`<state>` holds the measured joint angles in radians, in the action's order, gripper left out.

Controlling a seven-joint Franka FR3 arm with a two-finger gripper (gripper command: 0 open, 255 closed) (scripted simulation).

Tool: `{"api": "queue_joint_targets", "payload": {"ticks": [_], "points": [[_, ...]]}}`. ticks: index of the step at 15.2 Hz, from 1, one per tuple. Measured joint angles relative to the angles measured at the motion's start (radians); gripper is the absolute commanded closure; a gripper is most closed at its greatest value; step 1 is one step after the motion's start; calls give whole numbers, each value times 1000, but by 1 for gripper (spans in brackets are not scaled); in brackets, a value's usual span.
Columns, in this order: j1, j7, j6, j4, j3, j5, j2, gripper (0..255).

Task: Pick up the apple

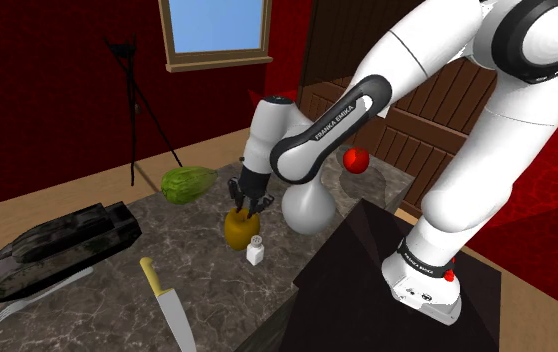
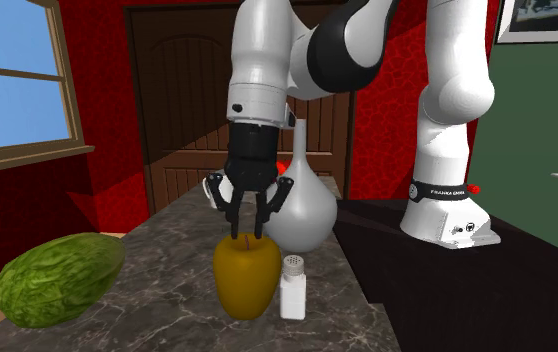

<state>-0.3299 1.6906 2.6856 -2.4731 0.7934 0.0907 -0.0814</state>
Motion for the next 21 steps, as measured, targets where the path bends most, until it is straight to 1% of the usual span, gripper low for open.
{"api": "queue_joint_targets", "payload": {"ticks": [8, 14, 16, 21], "points": [[0, 1, 1, 0, 0, -1, 0, 255], [-9, -56, -71, 15, 17, 88, 74, 255], [-10, -88, -107, 19, 16, 133, 115, 255], [-2, -123, -191, 47, 6, 192, 185, 255]]}}
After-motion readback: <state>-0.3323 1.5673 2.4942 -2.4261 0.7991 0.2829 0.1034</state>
